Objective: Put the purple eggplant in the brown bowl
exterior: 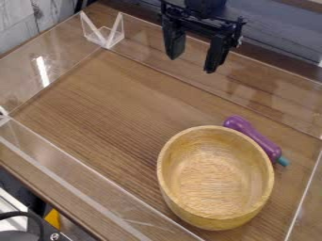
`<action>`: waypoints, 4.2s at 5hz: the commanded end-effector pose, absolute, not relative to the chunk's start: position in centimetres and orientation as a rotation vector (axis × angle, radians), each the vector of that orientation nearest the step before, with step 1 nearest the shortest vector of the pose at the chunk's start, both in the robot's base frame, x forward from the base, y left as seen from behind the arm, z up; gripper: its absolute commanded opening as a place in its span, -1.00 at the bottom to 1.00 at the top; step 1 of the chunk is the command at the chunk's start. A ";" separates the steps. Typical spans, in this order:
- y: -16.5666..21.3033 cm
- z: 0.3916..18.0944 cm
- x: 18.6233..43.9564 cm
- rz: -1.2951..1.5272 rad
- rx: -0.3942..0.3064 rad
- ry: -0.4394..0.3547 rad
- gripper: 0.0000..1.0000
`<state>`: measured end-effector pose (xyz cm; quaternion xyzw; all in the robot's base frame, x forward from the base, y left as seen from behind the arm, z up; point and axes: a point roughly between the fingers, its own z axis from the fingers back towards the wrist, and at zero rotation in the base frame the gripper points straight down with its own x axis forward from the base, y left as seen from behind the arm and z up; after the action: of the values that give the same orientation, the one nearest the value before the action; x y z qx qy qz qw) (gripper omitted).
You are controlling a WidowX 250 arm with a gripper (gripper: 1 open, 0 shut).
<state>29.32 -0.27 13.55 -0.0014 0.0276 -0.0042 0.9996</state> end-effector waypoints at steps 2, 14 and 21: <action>2.2 13.1 29.5 0.032 -0.012 -0.008 1.00; 6.1 13.7 32.3 0.098 0.003 -0.292 1.00; 5.5 13.2 32.4 0.107 0.018 -0.317 1.00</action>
<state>32.12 5.51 11.40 0.0027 -0.1277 0.0580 0.9901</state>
